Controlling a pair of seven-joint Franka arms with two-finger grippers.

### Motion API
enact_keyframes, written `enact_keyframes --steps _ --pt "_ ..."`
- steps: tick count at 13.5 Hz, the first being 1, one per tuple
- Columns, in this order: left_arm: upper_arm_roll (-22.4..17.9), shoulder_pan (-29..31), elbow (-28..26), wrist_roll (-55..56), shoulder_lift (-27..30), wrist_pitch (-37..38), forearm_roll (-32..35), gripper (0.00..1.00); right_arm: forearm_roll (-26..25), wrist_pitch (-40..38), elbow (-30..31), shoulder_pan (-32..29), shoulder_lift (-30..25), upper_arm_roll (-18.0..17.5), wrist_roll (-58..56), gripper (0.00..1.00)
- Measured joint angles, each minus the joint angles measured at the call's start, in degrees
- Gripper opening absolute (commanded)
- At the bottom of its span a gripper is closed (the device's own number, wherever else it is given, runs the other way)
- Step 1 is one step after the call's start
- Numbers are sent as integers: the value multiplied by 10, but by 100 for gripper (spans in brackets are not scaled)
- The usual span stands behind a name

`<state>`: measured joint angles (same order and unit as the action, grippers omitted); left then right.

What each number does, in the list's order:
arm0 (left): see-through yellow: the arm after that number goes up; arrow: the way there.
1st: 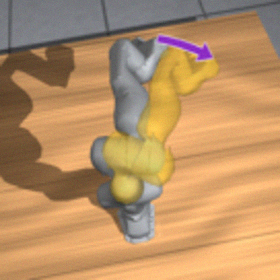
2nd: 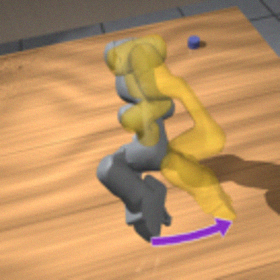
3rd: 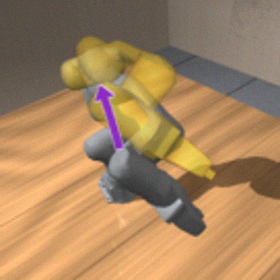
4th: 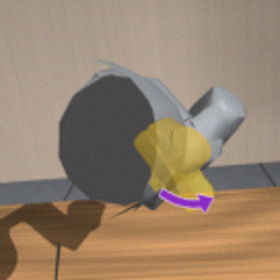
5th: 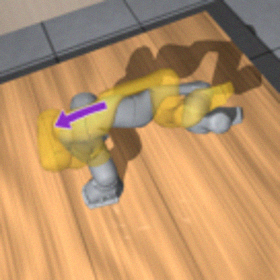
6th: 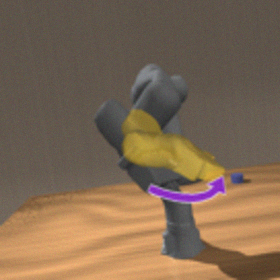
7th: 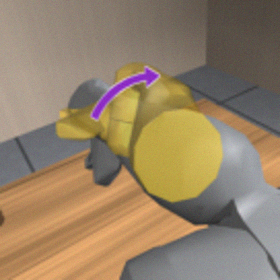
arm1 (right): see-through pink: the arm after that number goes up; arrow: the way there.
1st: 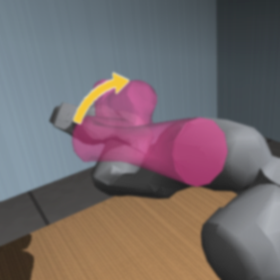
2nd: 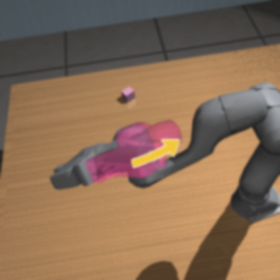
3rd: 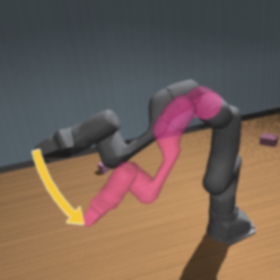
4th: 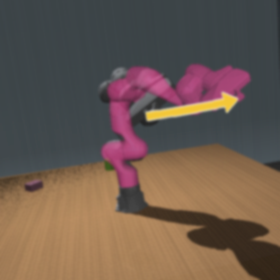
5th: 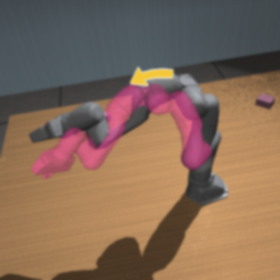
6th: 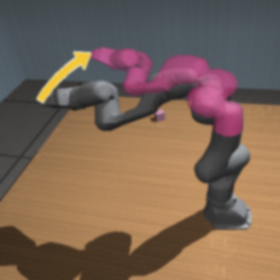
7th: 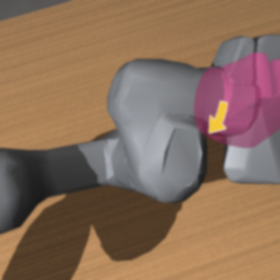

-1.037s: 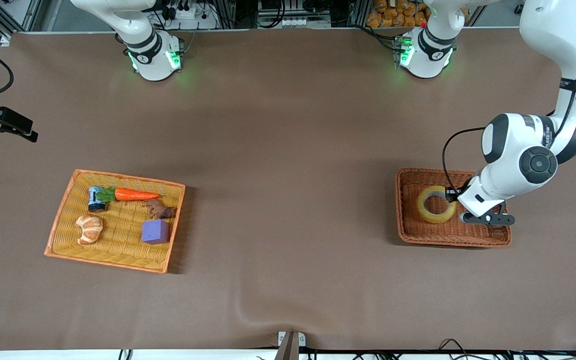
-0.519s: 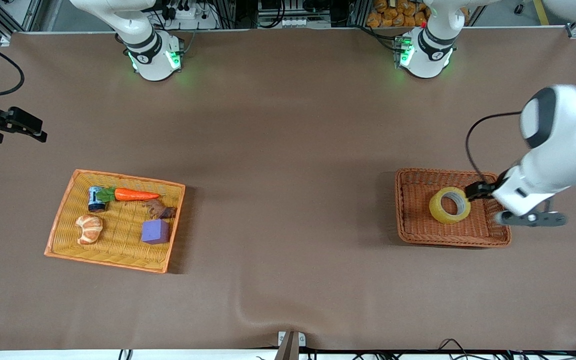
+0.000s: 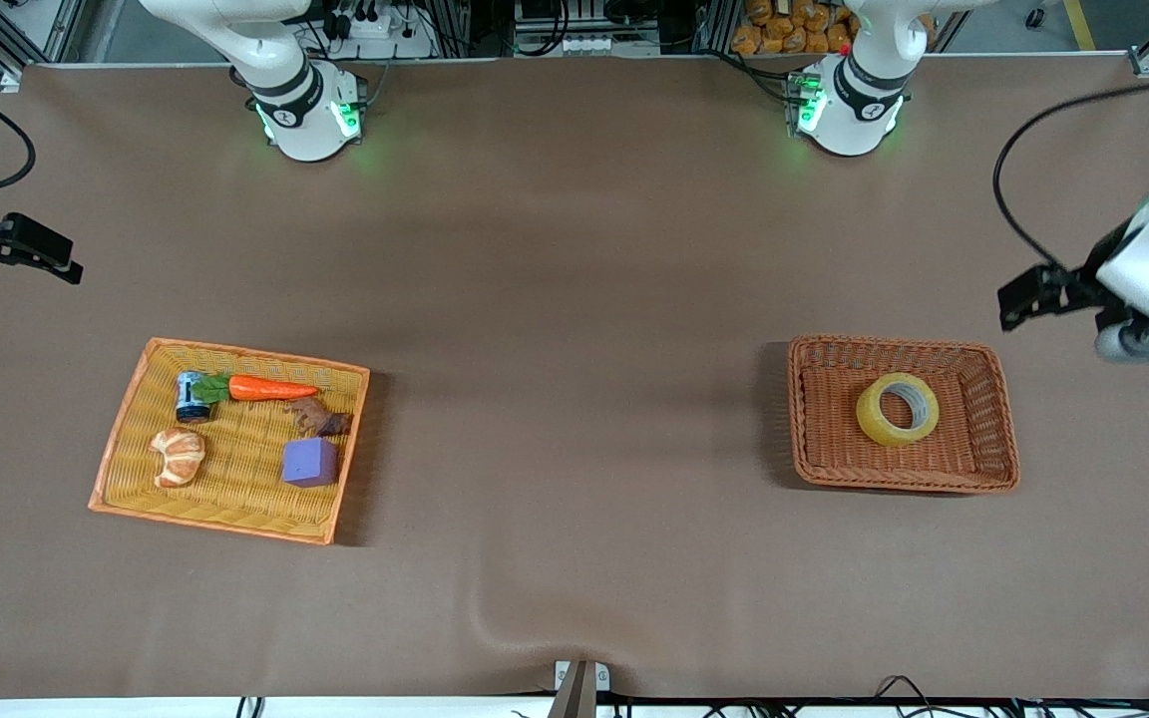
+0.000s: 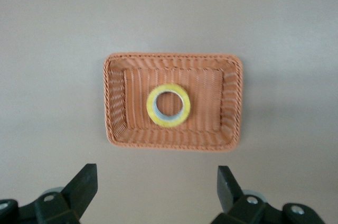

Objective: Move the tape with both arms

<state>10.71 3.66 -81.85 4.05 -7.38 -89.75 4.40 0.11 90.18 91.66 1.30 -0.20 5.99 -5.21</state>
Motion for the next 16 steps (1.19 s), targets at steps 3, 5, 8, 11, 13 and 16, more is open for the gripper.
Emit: enact_keyframes --steps 3,5,8,11,13,16 --pt "1 0 -12 0 21 7 -5 100 0 0 -1 -3 0 1 -8 100" --pt "1 0 -17 0 23 7 -6 100 0 0 -2 -3 0 1 -9 100" --pt "1 0 -36 0 37 6 -6 100 0 0 -3 -3 0 1 -9 100" --pt "1 -4 -72 0 68 -2 -7 100 0 0 -3 -3 0 1 -9 100" --pt "0 -5 -84 0 80 -3 -7 100 0 0 -3 -3 0 1 -9 100" --pt "-19 -12 -85 -1 81 -8 -7 100 0 0 -3 -3 0 1 -9 100"
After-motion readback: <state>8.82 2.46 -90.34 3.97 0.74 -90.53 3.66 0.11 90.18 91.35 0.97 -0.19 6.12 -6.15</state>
